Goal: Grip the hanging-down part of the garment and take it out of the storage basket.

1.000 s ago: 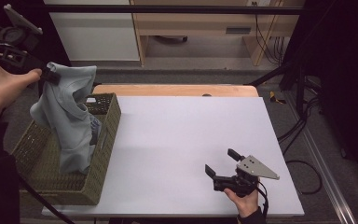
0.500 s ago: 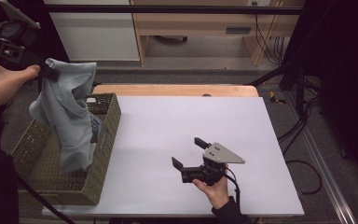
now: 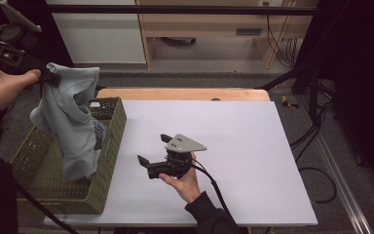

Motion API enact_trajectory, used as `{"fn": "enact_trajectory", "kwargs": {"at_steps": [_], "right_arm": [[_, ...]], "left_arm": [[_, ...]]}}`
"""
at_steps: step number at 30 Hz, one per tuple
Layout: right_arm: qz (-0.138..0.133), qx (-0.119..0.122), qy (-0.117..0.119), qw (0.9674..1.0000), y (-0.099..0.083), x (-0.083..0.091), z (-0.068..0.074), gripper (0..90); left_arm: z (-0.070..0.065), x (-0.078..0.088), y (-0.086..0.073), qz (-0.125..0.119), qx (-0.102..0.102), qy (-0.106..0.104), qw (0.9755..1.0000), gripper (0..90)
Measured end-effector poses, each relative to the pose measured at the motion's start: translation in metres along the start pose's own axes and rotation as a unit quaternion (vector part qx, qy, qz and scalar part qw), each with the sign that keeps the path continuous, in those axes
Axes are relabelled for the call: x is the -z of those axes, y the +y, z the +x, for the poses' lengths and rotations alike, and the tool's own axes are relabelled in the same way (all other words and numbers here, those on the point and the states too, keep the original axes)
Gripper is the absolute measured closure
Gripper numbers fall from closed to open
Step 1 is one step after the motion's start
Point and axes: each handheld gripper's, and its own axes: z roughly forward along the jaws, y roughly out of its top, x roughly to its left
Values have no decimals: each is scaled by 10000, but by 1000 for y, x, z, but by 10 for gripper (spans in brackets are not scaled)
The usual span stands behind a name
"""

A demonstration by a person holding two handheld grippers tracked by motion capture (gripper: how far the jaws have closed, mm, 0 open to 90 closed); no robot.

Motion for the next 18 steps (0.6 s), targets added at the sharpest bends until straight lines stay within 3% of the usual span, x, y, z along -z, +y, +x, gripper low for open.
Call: {"fn": "enact_trajectory", "kwargs": {"at_steps": [2,6,18], "right_arm": [[1,-58,114,9999,2,-18,5,51],[-46,-39,347,9994,4,-39,10,57],[155,130,678,9975,7,-96,30,80]], "left_arm": [[0,-1,0,15,-24,-8,10000,819],[0,-1,0,44,-40,12,10000,819],[-2,-1,0,71,-95,16,9999,819]]}}
